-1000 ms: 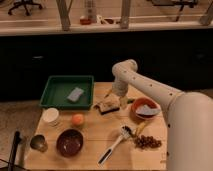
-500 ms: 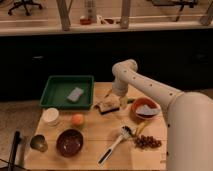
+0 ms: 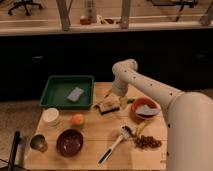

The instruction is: Place eraser in table surface

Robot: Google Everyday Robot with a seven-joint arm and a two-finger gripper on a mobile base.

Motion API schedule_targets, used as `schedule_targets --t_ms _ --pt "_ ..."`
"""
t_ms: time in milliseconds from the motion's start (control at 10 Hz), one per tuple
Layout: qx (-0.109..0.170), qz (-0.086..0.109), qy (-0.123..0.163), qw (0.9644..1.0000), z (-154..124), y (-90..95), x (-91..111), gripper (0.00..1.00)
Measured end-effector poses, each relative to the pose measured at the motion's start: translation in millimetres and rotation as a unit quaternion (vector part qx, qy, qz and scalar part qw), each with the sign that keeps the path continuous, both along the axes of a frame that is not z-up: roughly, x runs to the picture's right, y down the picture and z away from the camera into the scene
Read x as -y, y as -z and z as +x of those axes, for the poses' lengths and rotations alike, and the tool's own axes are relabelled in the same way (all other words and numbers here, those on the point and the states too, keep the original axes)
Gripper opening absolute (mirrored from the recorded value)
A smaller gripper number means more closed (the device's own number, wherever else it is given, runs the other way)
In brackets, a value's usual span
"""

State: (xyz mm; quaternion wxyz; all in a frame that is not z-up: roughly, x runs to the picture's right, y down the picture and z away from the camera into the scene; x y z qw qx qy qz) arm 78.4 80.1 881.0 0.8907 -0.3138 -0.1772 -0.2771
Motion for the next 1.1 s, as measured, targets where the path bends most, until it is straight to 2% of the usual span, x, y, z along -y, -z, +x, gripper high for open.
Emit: schedule_targets --t_ms 500,700,1100 --pt "-0.015 -0.009 -0.027 0.9995 -5 -13.6 -9 0.8" --pt "-0.019 -0.019 -0.034 0.9991 -12 -27.0 -18 0.8" --pt "-0.029 -0.025 -0.049 0.9981 -17 -42.0 -30 0.8"
